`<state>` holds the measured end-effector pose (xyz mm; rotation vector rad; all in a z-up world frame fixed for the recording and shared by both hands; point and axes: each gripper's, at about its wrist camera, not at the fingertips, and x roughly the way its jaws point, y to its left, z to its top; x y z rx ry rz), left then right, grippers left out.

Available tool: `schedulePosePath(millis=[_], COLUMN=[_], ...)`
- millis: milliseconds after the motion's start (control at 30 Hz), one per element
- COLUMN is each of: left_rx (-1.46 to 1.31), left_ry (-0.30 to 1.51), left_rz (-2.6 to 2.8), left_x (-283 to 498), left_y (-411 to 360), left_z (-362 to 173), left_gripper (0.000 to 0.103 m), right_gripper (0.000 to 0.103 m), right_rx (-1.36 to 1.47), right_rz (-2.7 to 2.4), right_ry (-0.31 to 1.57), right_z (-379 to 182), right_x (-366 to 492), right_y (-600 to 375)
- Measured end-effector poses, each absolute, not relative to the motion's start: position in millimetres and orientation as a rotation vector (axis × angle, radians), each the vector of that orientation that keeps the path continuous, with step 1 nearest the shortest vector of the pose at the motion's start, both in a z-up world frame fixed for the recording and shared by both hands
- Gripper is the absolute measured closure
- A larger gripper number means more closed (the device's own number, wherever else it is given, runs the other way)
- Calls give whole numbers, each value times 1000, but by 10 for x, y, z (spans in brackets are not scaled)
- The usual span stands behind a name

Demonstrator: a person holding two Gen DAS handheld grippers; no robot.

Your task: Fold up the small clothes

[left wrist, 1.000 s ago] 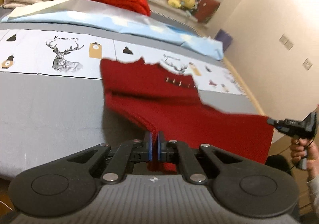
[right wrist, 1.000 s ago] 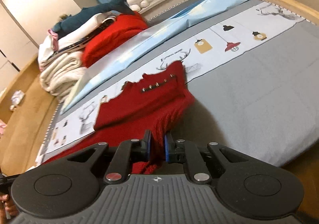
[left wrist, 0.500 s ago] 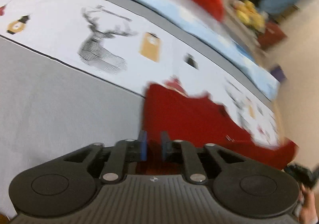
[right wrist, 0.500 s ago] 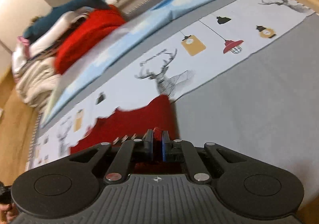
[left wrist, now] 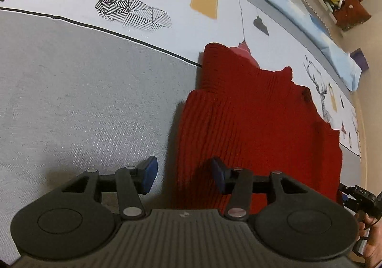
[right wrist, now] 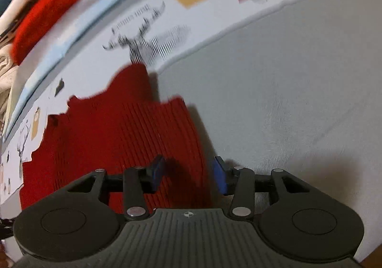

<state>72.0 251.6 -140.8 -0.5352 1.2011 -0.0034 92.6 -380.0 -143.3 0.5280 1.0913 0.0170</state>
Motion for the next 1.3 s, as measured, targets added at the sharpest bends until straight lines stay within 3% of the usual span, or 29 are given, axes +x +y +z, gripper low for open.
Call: schedulePosePath(millis=[67, 100, 133, 300, 433, 533, 633, 767, 933, 1033, 1300], left_rx=[-545, -556, -564, -367, -222, -217, -237, -298, -361, -271, -193], left_ry=[1187, 1180, 1171, 973, 700, 668, 671, 888, 1082, 1189, 1267], left_rz=[-15, -31, -56, -73, -30, 51, 66, 67, -69, -160, -218], left_x=[737, 733, 726, 630, 510, 615, 712, 935, 887, 753, 385], left_y=[2513, 2504, 2474, 2325, 2201, 2180, 2122, 2104, 2155, 2059, 2115], left_z=[-1421, -1428, -1419, -987, -568, -576, -617, -916, -1102, -1201, -1269], left_gripper=[56, 71, 88, 92, 92, 92, 91, 83, 52, 52, 53], right_gripper=[57, 69, 89, 92, 92, 92, 92, 90, 82, 67, 63], right_rx=[523, 494, 467, 393, 370, 278, 284, 251, 247, 330, 434], right_rz=[19, 24, 38, 66, 95, 76, 38, 17, -56, -9, 37], right_ry=[1101, 1094, 1080, 933, 653, 506, 509, 619, 948, 984, 1173], right_z=[-1477, -1459, -1411, -1113, -615, -417, -471, -723, -1206, -1197, -1373], right_x=[918, 925, 923, 864, 717, 647, 779, 1036, 1274, 1162, 800], right_y=[-3770, -3731, -3692, -3598, -3590, -3511, -3522, -3415, -3379, -3495, -3683])
